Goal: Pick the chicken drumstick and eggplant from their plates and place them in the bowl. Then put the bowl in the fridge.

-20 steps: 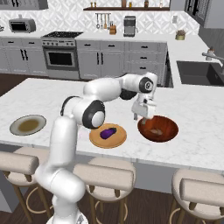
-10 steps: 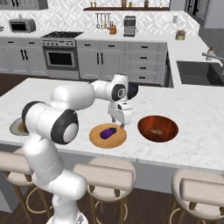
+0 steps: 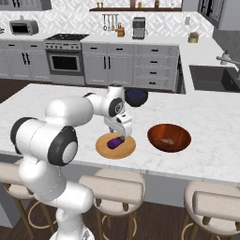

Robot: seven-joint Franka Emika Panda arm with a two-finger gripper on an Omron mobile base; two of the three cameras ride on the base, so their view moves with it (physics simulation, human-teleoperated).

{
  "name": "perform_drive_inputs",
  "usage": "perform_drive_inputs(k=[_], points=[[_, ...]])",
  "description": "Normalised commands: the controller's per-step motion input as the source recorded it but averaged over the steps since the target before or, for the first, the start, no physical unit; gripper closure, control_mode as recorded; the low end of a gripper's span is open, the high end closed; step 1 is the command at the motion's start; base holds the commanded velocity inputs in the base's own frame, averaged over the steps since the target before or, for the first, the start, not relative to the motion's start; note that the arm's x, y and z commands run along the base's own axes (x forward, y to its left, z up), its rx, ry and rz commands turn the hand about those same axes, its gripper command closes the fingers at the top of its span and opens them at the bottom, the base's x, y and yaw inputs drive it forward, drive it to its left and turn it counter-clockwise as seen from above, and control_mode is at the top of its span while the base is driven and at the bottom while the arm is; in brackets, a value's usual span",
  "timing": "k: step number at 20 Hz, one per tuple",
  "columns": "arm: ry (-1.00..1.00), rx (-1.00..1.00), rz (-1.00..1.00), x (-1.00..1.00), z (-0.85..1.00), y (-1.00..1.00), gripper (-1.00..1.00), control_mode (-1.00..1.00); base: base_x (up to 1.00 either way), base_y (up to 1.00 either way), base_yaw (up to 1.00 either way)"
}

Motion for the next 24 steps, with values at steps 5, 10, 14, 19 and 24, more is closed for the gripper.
perform_drive_inputs(k=[5, 10, 14, 19, 24], points=[[0.0, 0.0, 0.22, 0.52, -0.35, 0.1, -1.0, -1.0, 0.0, 0.0, 0.0], [0.0, 0.02, 0.26, 0.55, -0.55, 0.02, -1.0, -1.0, 0.0, 0.0, 0.0], [-0.05, 0.06, 0.21, 0.3, -0.47, 0.0, -1.0, -1.0, 0.0, 0.0, 0.0], [0.0, 0.06, 0.15, 0.15, -0.34, 0.0, -1.0, -1.0, 0.0, 0.0, 0.0], [0.0, 0.05, 0.06, 0.0, -0.23, 0.06, -1.0, -1.0, 0.0, 0.0, 0.0]])
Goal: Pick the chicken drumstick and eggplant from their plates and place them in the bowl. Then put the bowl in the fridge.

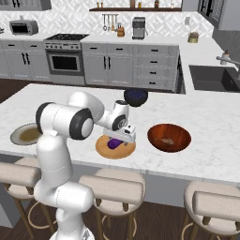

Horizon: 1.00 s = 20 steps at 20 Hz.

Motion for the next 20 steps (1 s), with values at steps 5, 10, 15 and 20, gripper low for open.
perform_drive_inputs(k=[5, 10, 15, 20], points=[[0.0, 0.03, 0.01, 0.01, -0.27, 0.08, 1.0, -1.0, 0.0, 0.0, 0.0], [0.0, 0.04, 0.0, -0.02, -0.02, -0.2, 1.0, -1.0, 0.0, 0.0, 0.0], [-0.01, 0.15, 0.0, -0.31, 0.34, -0.38, 1.0, -1.0, 0.0, 0.0, 0.0], [-0.09, 0.02, -0.01, -0.35, 1.0, -0.9, 1.0, -1.0, 0.0, 0.0, 0.0]])
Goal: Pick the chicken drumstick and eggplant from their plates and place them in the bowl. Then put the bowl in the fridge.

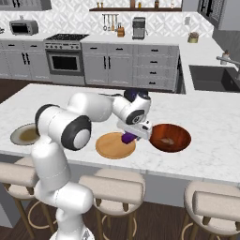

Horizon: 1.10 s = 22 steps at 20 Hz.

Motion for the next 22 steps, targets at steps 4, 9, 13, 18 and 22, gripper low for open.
perform_drive_inputs(k=[4, 9, 13, 18, 22], points=[[-0.02, 0.0, -0.06, 0.0, 0.71, -1.0, 1.0, -1.0, 0.0, 0.0, 0.0], [0.06, -0.02, -0.11, 0.61, 0.1, -0.87, 1.0, -1.0, 0.0, 0.0, 0.0], [0.1, -0.01, -0.13, 0.49, -0.22, -0.35, 1.0, -1.0, 0.0, 0.0, 0.0], [0.03, -0.01, -0.12, 0.33, -0.07, -0.45, 1.0, -1.0, 0.0, 0.0, 0.0], [0.08, 0.0, -0.11, 0.12, -0.35, -0.2, 1.0, -1.0, 0.0, 0.0, 0.0]])
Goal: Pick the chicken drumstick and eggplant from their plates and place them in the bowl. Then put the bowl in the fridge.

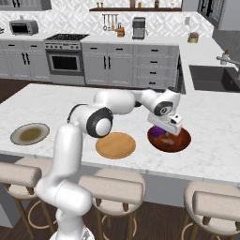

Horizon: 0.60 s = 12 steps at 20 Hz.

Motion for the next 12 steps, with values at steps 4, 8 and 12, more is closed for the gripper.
perform_drive_inputs(k=[4, 8, 12], points=[[0.08, 0.0, -0.1, 0.0, -0.48, 0.0, 1.0, -1.0, 0.0, 0.0, 0.0], [0.07, 0.0, -0.08, 0.07, -0.21, 0.0, -1.0, -1.0, 0.0, 0.0, 0.0], [0.06, -0.01, -0.04, 0.01, 0.0, -0.02, -1.0, -1.0, 0.0, 0.0, 0.0]])
